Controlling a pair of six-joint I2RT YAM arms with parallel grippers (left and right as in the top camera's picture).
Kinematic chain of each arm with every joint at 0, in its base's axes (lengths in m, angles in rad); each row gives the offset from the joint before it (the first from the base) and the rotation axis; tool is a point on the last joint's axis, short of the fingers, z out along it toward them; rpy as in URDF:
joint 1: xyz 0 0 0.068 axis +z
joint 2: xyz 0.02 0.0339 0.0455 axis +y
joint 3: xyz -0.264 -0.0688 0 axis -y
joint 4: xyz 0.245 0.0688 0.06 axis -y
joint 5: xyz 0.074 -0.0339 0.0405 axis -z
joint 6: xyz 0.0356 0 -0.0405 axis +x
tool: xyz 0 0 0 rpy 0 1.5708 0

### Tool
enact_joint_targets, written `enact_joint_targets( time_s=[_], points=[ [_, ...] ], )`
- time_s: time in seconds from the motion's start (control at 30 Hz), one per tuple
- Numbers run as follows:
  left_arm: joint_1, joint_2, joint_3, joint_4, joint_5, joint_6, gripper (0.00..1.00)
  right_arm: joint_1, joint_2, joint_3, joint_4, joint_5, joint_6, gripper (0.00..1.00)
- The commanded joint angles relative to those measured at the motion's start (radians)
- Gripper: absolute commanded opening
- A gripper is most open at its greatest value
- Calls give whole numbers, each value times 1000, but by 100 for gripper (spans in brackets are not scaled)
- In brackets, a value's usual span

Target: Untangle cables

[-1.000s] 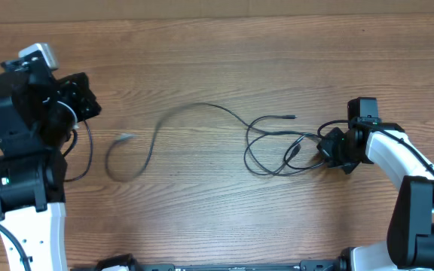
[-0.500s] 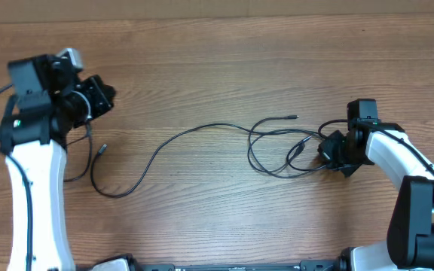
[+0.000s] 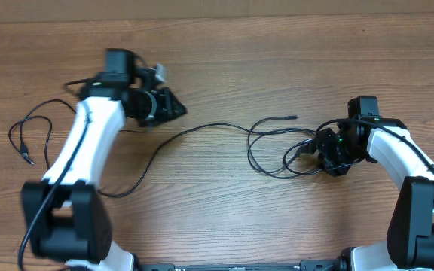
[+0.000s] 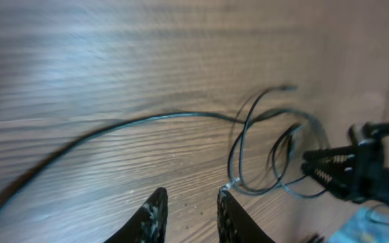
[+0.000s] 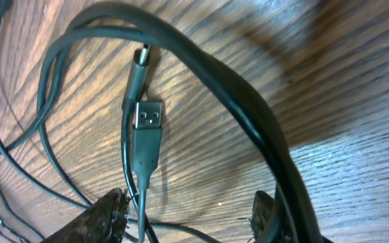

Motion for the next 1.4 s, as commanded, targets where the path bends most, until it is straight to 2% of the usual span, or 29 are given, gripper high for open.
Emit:
enact_joint_targets(
  time_s=[0.0,0.13,0.2,0.33,0.4,0.43,0.47,0.5,0.73,1.03,1.13,1.23,1.27,1.33,1.37],
  points=[
    [-85,73,21,30,19,-6,27,-2,-17,24,1,-28,-26,56],
    [-165,129,21,106,14,-66,38,-2,-17,23,2,-28,-21,55],
    [-201,146,21,152,-32,-118,49,-2,-17,19,3,-28,-6,55],
    [-271,163,21,236,-180,-233,58,1,-17,-3,21,-28,2,52],
    [-306,168,21,287,-233,-264,71,3,-17,-14,31,-28,1,52],
    [-321,170,21,309,-259,-271,84,5,-17,-20,38,-28,1,52],
    [-335,173,21,326,-285,-273,93,5,-17,-24,43,-28,1,52],
    [-352,177,21,343,-316,-273,95,6,-17,-27,48,-28,1,52],
    [-417,247,21,401,-356,-388,95,32,-17,-28,67,-28,1,52],
    [-427,346,21,478,-356,-426,95,126,-17,-28,119,-27,1,52],
    [-427,362,21,478,-358,-426,91,156,-17,-28,140,-27,4,52],
    [-427,363,21,472,-359,-426,68,180,-17,-28,150,-6,48,52],
    [-429,363,21,471,-359,-426,64,184,-17,-28,151,-1,55,52],
    [-432,363,21,464,-359,-426,62,191,-17,-28,157,-1,54,52],
    [-432,363,21,455,-360,-425,68,192,-17,-28,156,0,54,52]
  ],
)
